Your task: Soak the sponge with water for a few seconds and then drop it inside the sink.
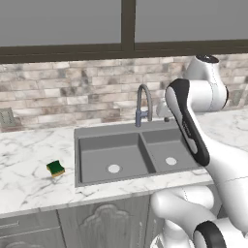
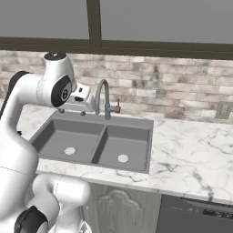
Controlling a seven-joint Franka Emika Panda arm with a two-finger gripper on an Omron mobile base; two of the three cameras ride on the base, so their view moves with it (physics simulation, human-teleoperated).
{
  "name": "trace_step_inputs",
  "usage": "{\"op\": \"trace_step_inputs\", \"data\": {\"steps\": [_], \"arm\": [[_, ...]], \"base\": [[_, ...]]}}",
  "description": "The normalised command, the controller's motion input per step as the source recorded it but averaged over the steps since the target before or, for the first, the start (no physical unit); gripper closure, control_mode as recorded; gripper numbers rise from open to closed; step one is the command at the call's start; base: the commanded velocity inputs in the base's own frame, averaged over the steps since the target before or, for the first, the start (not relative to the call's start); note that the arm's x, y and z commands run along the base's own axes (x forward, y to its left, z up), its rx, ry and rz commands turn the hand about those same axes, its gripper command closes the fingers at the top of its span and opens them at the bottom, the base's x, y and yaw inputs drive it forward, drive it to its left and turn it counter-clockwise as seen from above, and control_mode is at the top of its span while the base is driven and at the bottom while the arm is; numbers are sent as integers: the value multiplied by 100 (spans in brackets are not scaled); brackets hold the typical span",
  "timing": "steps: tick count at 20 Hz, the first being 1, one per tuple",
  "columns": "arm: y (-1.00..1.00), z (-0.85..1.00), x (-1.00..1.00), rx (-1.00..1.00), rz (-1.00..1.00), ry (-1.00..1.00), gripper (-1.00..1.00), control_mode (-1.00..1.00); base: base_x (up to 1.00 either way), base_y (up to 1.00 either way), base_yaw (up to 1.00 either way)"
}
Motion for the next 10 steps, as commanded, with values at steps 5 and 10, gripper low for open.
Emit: {"op": "trace_step_inputs", "data": {"steps": [5, 10], "arm": [[-26, 0, 2, 0, 8, -2, -100, -100], [-25, 0, 4, 0, 8, -5, -100, -100]], "base": [[0, 0, 0], [0, 0, 0]]}}
